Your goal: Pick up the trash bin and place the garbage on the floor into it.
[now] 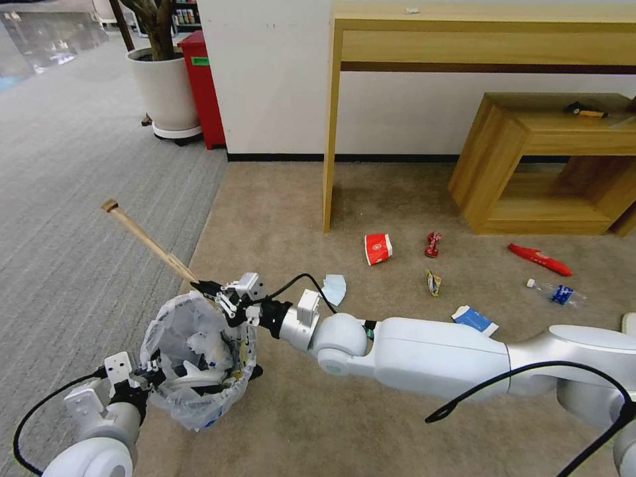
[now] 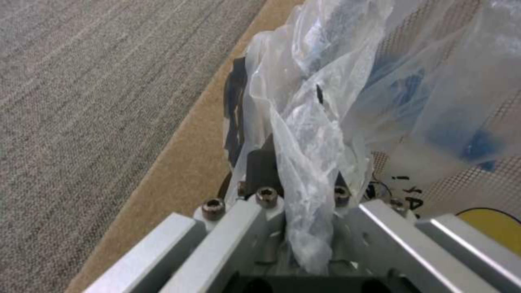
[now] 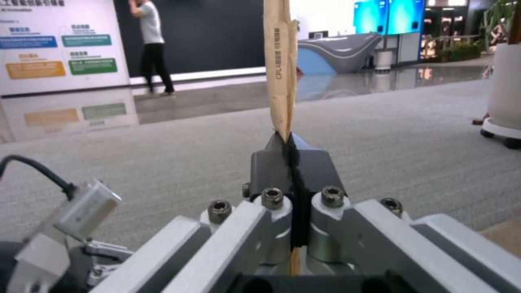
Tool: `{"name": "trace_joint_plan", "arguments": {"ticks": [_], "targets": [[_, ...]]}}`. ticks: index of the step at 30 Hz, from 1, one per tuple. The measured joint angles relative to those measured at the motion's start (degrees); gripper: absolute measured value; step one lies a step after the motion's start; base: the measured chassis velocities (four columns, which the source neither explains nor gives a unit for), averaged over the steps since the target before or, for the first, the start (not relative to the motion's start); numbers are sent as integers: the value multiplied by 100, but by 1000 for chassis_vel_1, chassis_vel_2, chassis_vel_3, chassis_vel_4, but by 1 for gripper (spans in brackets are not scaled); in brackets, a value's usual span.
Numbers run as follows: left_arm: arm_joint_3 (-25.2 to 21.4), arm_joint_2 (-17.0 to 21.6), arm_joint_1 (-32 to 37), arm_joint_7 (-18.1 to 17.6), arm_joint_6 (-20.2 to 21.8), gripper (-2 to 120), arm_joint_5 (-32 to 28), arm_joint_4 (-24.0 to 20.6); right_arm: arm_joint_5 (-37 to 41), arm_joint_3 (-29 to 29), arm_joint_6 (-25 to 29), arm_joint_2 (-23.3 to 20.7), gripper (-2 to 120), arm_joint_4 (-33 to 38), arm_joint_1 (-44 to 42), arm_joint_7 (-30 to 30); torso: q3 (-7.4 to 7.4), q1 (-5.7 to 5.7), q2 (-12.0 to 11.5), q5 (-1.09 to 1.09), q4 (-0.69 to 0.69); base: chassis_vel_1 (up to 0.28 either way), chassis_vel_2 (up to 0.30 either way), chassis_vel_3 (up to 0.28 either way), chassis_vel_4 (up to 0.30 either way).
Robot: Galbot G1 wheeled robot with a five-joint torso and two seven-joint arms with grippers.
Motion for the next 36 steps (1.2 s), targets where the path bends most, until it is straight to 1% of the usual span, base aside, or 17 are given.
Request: {"name": "trace_joint_plan", "arguments": {"ticks": [6, 8, 13, 15, 19, 23, 24, 25, 28, 29, 30, 33, 34, 36], "targets": [[28, -44, 28, -1, 10, 0, 3, -81, -145, 38, 80, 55, 0, -178, -210, -83, 0, 0, 0, 0, 0, 0, 0, 0, 0], [41, -65, 52, -1, 15, 0, 4, -151, -241, 41, 140, 156, 0, -334, -333, -99, 0, 0, 0, 0, 0, 0, 0, 0, 0], [42, -79, 91, -1, 25, 0, 5, -225, -326, 26, 173, 246, 0, -461, -437, -109, 0, 0, 0, 0, 0, 0, 0, 0, 0], [46, -91, 143, 11, 30, 0, 16, -297, -456, -30, 238, 388, 0, -658, -524, -130, 0, 0, 0, 1, 0, 0, 0, 0, 0], [49, -91, 169, 21, 31, 0, 22, -330, -500, -74, 256, 497, 0, -734, -550, -131, 0, 0, 0, 0, 0, 0, 0, 0, 0], [26, -58, 162, 24, 30, 0, 6, -331, -537, -137, 233, 512, 0, -728, -548, -81, 0, 0, 0, 0, 0, 0, 0, 0, 0], [23, -56, 161, 24, 31, 0, 0, -331, -546, -146, 228, 507, 4, -724, -548, -70, 0, 0, 0, 0, 0, 0, 0, 0, 0], [23, -56, 161, 24, 31, 0, 0, -331, -546, -146, 228, 507, 4, -724, -548, -70, 0, 0, 0, 0, 0, 0, 0, 0, 0], [5, -39, 148, 24, 31, 0, -21, -332, -590, -159, 200, 474, 18, -717, -569, -53, 0, 0, 0, 0, 0, 0, 0, 0, 0], [5, -39, 148, 24, 31, 0, -21, -332, -590, -159, 200, 474, 18, -717, -569, -53, 0, 0, 0, 0, 0, 0, 0, 0, 0], [-5, -29, 140, 24, 31, 0, -30, -330, -605, -159, 195, 462, 22, -717, -580, -47, 0, 0, 0, 0, 0, 0, 0, 0, 0], [-16, -12, 113, 24, 31, 0, -48, -283, -639, -159, 193, 430, 37, -718, -589, -41, 0, 0, 0, 0, 0, 0, 0, 0, 0], [-16, -12, 113, 24, 31, 0, -48, -283, -639, -159, 193, 430, 37, -718, -589, -41, 0, 0, 0, 0, 0, 0, 0, 0, 0], [-16, -12, 99, 24, 31, 0, -50, -256, -661, -152, 193, 417, 47, -719, -589, -32, 0, 0, 0, 0, 0, 0, 0, 0, 0]]}}
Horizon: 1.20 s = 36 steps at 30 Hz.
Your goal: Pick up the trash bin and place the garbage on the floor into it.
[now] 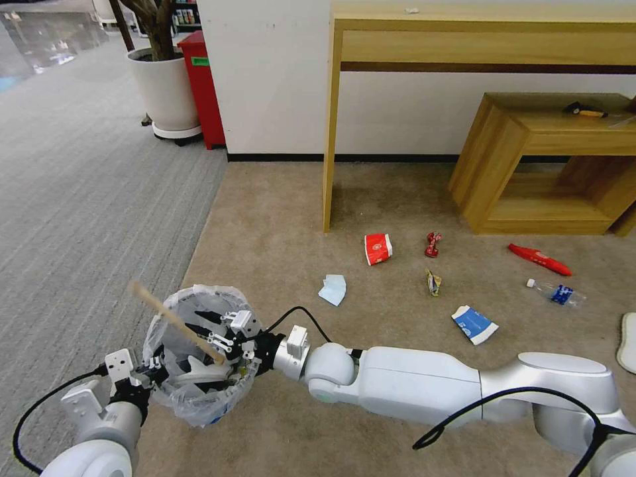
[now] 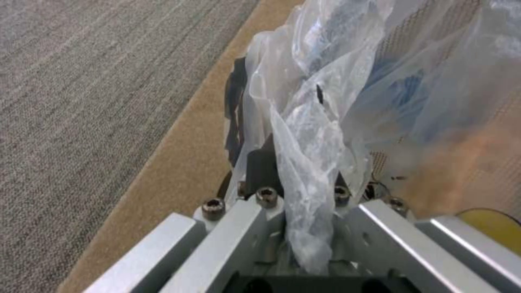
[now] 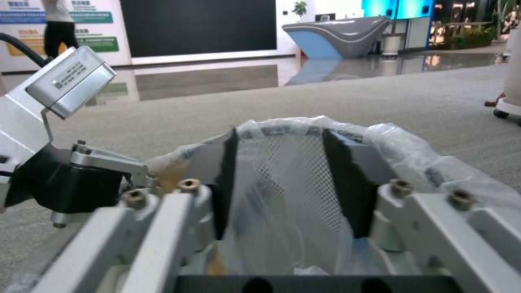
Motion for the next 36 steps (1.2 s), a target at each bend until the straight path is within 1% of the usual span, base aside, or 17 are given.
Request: {"name": "trace_joint_plan", "arguments": {"ticks": [2, 5, 6, 8, 12, 13, 14, 15, 17, 21, 23, 25, 26, 29, 30, 32, 36], "targets": [[2, -6, -11, 0, 0, 0, 0, 24, -12, 12, 0, -4, 52, -2, 0, 8, 0, 0, 0, 0, 0, 0, 0, 0, 0], [8, -12, -34, 0, -4, 0, 1, 81, -16, 99, -12, 4, 67, -2, -4, 72, 0, 0, 0, 0, 0, 0, 0, 0, 0], [8, -12, -34, 0, -4, 0, 1, 81, -16, 99, -12, 4, 67, -2, -4, 72, 0, 0, 0, 0, 0, 0, 0, 0, 0], [8, -12, -45, 0, -13, 0, 3, 128, -35, 251, -69, 42, 78, -5, -39, 222, 0, 0, 0, 0, 0, 0, 0, 0, 0], [-1, -8, -54, 0, -17, 0, 3, 169, -58, 493, -166, 70, 85, -3, -103, 448, 0, 0, 0, 0, 0, 0, 0, 0, 0], [-16, -1, -63, 0, -28, 0, 3, 217, -63, 829, -348, 51, 95, 13, -168, 723, 0, 0, 0, 0, 0, 0, 0, 0, 0], [-16, -1, -63, 0, -28, 0, 3, 217, -63, 829, -348, 51, 95, 13, -168, 723, 0, 0, 0, 0, 0, 0, 0, 0, 0], [-23, 5, -72, 4, -40, 0, 2, 256, -124, 1083, -443, 0, 98, 5, -241, 906, 0, 0, 0, 1, 2, 0, 0, 0, 0], [-35, 12, -75, 6, -43, 0, 2, 278, -182, 1245, -484, -64, 99, -26, -292, 1006, 1, 0, 0, 1, 2, 0, 0, 0, 0], [-99, 112, -142, 8, -59, 0, -75, 385, -814, 2063, -447, -541, 100, -230, -911, 1371, 0, 0, 0, 1, 0, 0, 0, 0, 0], [-108, 127, -154, 6, -59, 0, -91, 398, -893, 2145, -412, -614, 100, -250, -994, 1397, 0, 0, 0, 2, -1, 0, 0, 0, 0], [-132, 157, -189, -4, -59, 0, -149, 414, -1123, 2442, -275, -888, 100, -241, -1330, 1465, 0, 0, 0, 1, -1, 0, 0, 0, 0], [-132, 157, -189, -4, -59, 0, -149, 414, -1123, 2442, -275, -888, 100, -241, -1330, 1465, 0, 0, 0, 1, -1, 0, 0, 0, 0], [-172, 229, -219, -17, -59, 0, -226, 444, -1238, 3022, -162, -1227, 100, -106, -1833, 1498, 0, 0, 0, 1, -1, 0, 0, 0, 0], [-172, 229, -219, -17, -59, 0, -226, 444, -1238, 3022, -162, -1227, 100, -106, -1833, 1498, 0, 0, 0, 1, -1, 0, 0, 0, 0], [-212, 323, -222, -27, -59, 0, -283, 463, -1277, 3468, -68, -1413, 100, -35, -2178, 1442, 0, 0, 0, 1, 0, 0, 0, 0, 0], [-238, 401, -223, -43, -58, 0, -342, 466, -1327, 3842, 42, -1562, 100, 2, -2508, 1365, 0, 0, 0, 2, 0, 0, 0, 0, 0]]}}
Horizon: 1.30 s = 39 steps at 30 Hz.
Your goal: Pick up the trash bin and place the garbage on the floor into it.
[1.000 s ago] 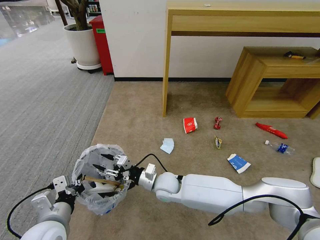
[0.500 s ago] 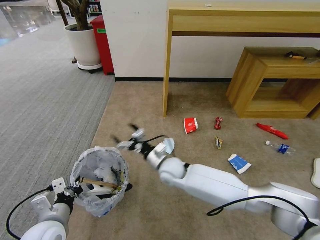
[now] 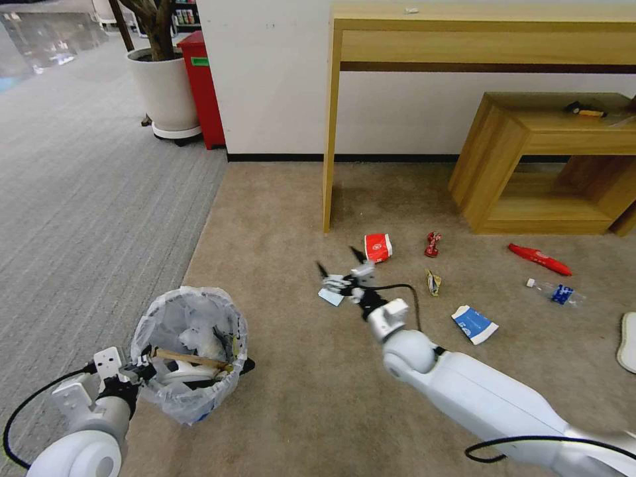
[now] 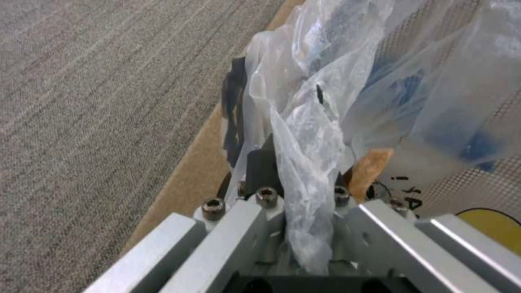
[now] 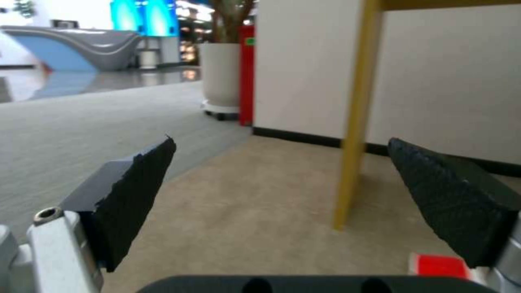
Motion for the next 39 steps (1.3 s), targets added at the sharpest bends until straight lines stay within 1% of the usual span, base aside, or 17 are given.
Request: {"name": "trace_joint_plan", "arguments": {"ticks": [2, 4, 6, 10, 14, 25, 39], "targets": [[-11, 62, -10, -6, 0, 0, -45, 0, -68, 381, 90, -150, 100, 55, -426, -96, 0, 0, 0, -1, 0, 0, 0, 0, 0], [-11, 74, -23, -9, 2, 0, -56, 2, -89, 477, 105, -176, 100, 70, -582, -112, -1, 0, 0, 0, -1, 0, 0, 0, 0], [-13, 72, -45, -17, 2, 0, -72, 2, -164, 715, 135, -176, 99, 133, -939, -131, -1, 0, 0, -1, 0, 0, 0, 0, 0], [-39, 94, -20, -18, 2, 0, -83, -1, -251, 926, 187, -174, 98, 195, -1268, -200, -1, 0, 0, -1, 0, 0, 0, 0, 0], [-74, 139, -7, -18, 3, 0, -121, -28, -279, 1051, 229, -165, 98, 201, -1394, -252, -1, 0, 0, -1, 1, 0, 0, 0, 0], [-83, 196, -5, -29, -1, 0, -197, -65, -310, 1130, 281, -135, 98, 129, -1513, -308, 0, 0, 0, -2, 1, 0, 0, 0, 0], [-10, 114, -15, -11, -27, 0, -147, -47, -498, 1062, 291, -44, 95, -2, -1476, -270, 0, 0, 0, -2, 0, 0, 0, 0, 0]]}}
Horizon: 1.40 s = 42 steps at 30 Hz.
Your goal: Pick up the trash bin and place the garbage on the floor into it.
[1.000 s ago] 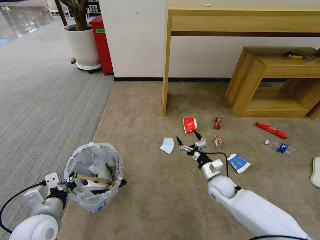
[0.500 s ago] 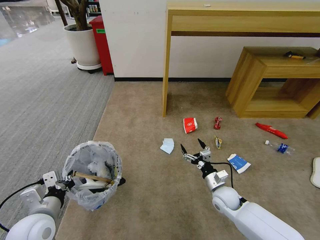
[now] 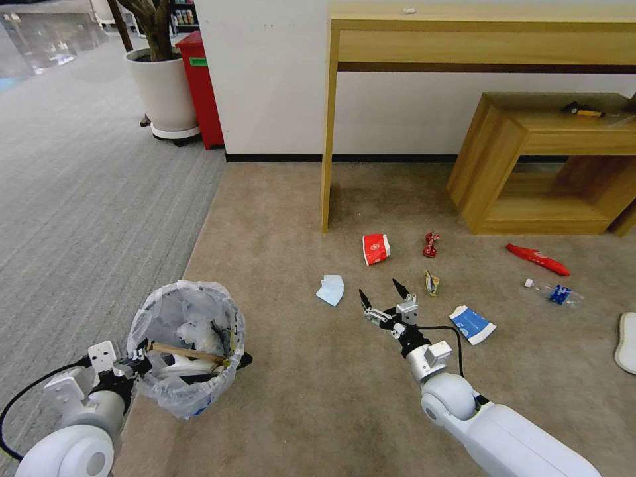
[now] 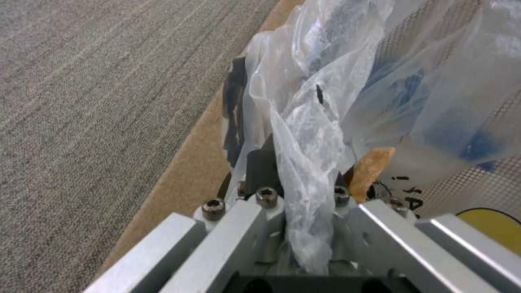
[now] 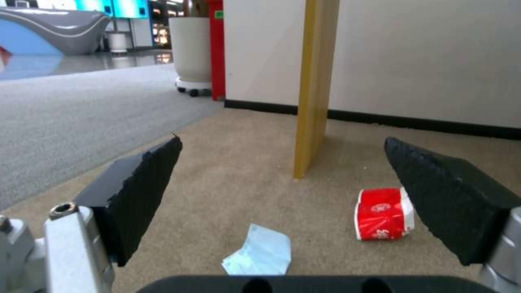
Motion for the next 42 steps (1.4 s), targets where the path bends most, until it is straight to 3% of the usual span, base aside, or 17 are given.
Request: {"name": "trace_joint_plan", "arguments": {"ticks": [21, 30, 39, 42], "targets": [[79, -136, -8, 23, -50, 0, 92, 6, -138, -295, 19, 96, 98, -104, 50, 164, 2, 1, 0, 0, 0, -113, 103, 108, -100], [79, -155, 26, 26, -51, 0, 93, -94, 143, -891, -569, -5, 100, -454, 623, 284, 0, 0, 0, 0, 0, 0, 0, 0, 0], [98, -173, 3, 26, -52, 0, 89, -77, 331, -1321, -789, 111, 100, -1137, 1190, 152, 0, 0, 0, 0, 0, 0, 0, 0, 0], [134, -200, -30, 26, -52, 0, 91, -28, 893, -1545, -1081, 224, 100, -1222, 1408, 205, 0, 0, 0, -1, 0, 0, 0, 0, 0]]}}
